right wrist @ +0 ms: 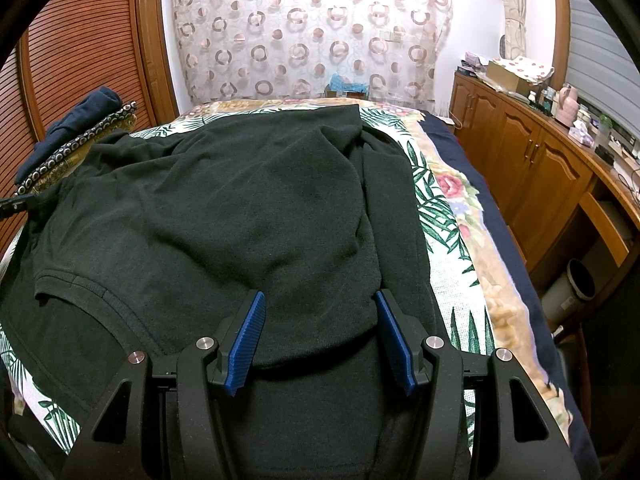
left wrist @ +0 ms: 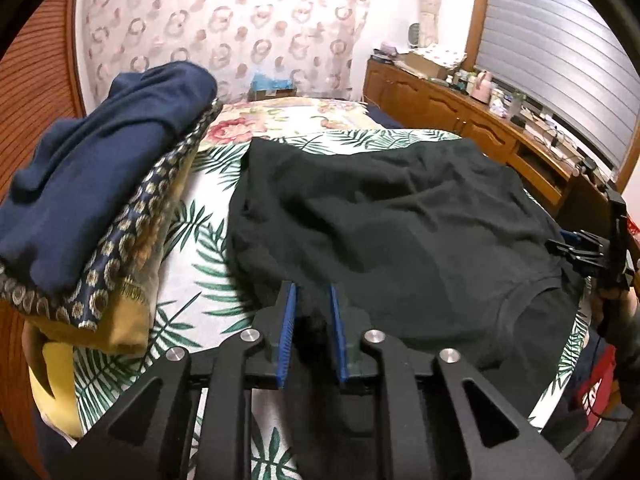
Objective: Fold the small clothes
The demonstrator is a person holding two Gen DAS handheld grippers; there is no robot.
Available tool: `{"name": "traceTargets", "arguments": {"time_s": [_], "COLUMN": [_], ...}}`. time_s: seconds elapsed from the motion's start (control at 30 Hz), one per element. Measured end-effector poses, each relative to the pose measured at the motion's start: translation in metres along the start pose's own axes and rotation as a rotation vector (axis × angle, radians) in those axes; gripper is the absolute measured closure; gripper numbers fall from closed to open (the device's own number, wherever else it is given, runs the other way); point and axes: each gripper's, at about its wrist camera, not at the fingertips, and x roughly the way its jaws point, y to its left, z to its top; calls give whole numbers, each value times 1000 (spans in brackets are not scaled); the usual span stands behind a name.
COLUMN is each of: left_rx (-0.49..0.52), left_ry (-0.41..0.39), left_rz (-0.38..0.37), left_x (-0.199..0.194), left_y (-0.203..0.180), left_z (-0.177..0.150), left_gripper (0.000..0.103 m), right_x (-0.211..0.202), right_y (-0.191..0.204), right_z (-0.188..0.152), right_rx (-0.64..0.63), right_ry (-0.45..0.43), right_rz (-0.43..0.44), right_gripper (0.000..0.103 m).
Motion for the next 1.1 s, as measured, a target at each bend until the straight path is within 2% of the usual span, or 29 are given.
{"name": "traceTargets", "arguments": {"time_s": [0.17, 0.27, 0.33, 0.43, 0.47, 0.57, 0.77, 0.93, 1.0, 1.1], "left_rx": [59, 50, 27, 6, 12, 15, 15, 57, 57, 33], "left_ry": [101, 143, 153, 139, 133, 101, -26, 4, 32, 33], "left_rz": [67, 117, 118, 109, 106, 97, 46, 73, 89, 82], "left_x": [18, 26, 28, 26, 25, 17, -21, -18, -10, -7], "left_y": [-5, 2, 8, 13, 12, 9, -6, -10, -5, 1], "left_z": [3, 1, -3, -10, -12, -12, 4, 13, 13, 10], "left_gripper": [76, 76, 76, 78, 92, 95, 95, 95, 90, 85], "right_x": [0, 0, 0, 0, 0, 0, -1, -1, -2, -1], "right_y": [0, 0, 0, 0, 0, 0, 5, 2, 2, 2], "right_z": [0, 0, 0, 0, 0, -1, 0, 1, 0, -1], "right_rx": [0, 0, 1, 0, 0, -1, -52, -51, -49, -51], "right_ry": [0, -1, -1, -1, -1, -3, 7, 12, 8, 4], "right_rz": [1, 2, 2, 2, 2, 5, 23, 35, 33, 31], "right_gripper": [44, 44, 44, 43, 43, 43, 46, 46, 46, 46]}}
